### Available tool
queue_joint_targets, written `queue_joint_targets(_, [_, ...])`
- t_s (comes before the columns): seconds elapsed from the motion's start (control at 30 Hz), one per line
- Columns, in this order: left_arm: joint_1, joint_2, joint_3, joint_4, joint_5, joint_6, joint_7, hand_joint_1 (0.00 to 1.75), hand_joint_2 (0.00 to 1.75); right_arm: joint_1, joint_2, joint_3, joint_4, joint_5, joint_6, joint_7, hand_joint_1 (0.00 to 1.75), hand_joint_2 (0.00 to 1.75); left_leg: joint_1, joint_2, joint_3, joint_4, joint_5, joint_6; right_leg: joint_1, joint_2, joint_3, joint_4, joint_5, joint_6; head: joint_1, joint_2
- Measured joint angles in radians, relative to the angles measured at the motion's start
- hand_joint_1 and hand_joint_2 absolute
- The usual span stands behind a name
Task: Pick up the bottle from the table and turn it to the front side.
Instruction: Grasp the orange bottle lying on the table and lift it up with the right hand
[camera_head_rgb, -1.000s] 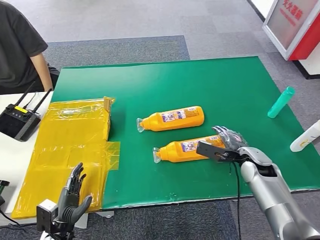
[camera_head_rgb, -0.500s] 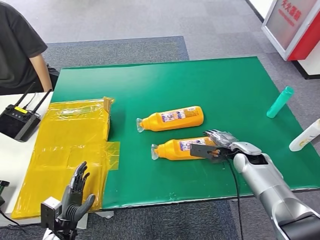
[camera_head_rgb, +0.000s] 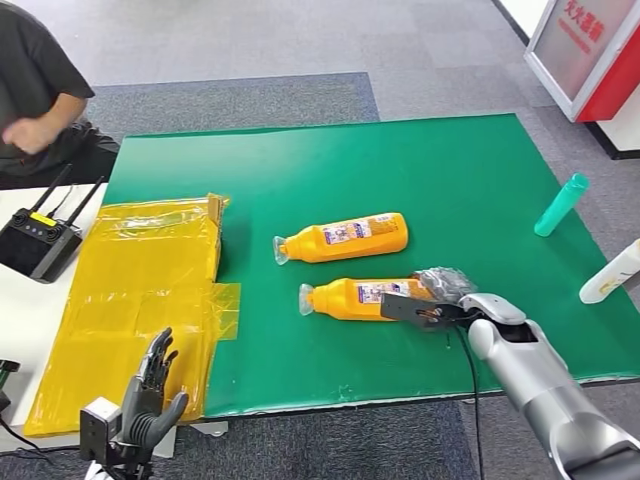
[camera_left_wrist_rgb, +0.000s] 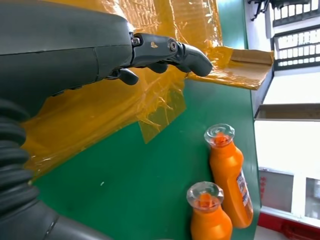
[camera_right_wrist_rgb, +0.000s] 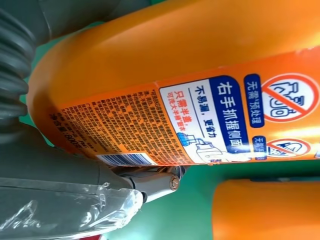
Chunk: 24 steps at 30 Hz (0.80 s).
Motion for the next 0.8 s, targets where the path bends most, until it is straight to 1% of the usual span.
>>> queue_joint_targets(0.07, [0.012,0.001,0.002,-0.001,-0.007,-0.016,0.0,0.0,1.75,0.083,-0.001,-0.028,-0.096,-0.01,-0.059,-0.012,1.75,1.75,0.0,0.0,-0.001,0.0,-0.001,0.0,0.0,0.0,-0.001,0.0,-0.001,0.0,0.0,0.0])
queue_joint_targets(0.17, [0.035,0.001,0.007,-0.001,-0.03,-0.046,0.0,0.0,1.75,0.213,0.018,-0.073,-0.214,-0.006,-0.146,-0.048,1.75,1.75,0.0,0.0,-0.001,0.0,-0.003,-0.001,0.001,0.0,-0.001,0.0,-0.003,-0.001,0.0,0.0])
queue_joint_targets(0.27, [0.046,0.0,0.013,-0.001,-0.045,-0.064,0.0,0.0,1.75,0.296,0.036,-0.097,-0.29,-0.001,-0.174,-0.06,1.75,1.75,0.0,0.0,-0.002,0.0,-0.003,-0.001,0.001,0.0,-0.002,0.0,-0.004,-0.001,0.0,0.0])
queue_joint_targets(0.37, [0.047,-0.004,0.019,-0.001,-0.044,-0.096,0.0,0.0,1.75,0.339,0.057,-0.121,-0.343,-0.004,-0.197,-0.093,1.75,1.75,0.0,0.0,-0.002,0.0,-0.003,-0.001,0.001,0.0,-0.002,0.0,-0.004,-0.001,0.0,0.0])
queue_joint_targets(0.47, [0.038,-0.01,0.019,-0.012,0.009,-0.152,0.0,0.0,1.75,0.369,0.094,-0.135,-0.393,0.017,-0.251,-0.136,1.75,1.75,0.0,0.0,-0.002,0.0,-0.003,-0.001,0.0,0.0,-0.002,0.0,-0.004,-0.001,0.0,0.0])
queue_joint_targets(0.53, [0.019,-0.015,0.009,-0.017,0.05,-0.178,0.0,0.0,1.75,0.375,0.123,-0.134,-0.422,0.017,-0.269,-0.151,1.75,1.75,0.0,0.0,-0.002,0.0,-0.003,-0.001,0.0,0.0,-0.002,0.0,-0.004,-0.001,0.0,0.0])
queue_joint_targets(0.63, [-0.008,-0.018,-0.022,-0.017,0.111,-0.224,0.0,0.0,1.75,0.38,0.173,-0.132,-0.439,-0.01,-0.297,-0.191,1.75,1.75,0.0,0.0,-0.001,0.0,-0.002,-0.001,0.0,0.0,-0.002,0.0,-0.003,-0.001,0.0,0.0])
queue_joint_targets(0.8, [-0.048,-0.016,-0.098,-0.017,0.186,-0.28,0.0,0.0,1.75,0.395,0.251,-0.124,-0.428,-0.023,-0.386,-0.264,1.75,1.75,0.0,0.0,-0.002,0.0,-0.002,-0.001,0.0,0.0,-0.002,0.0,-0.003,-0.001,0.0,0.0])
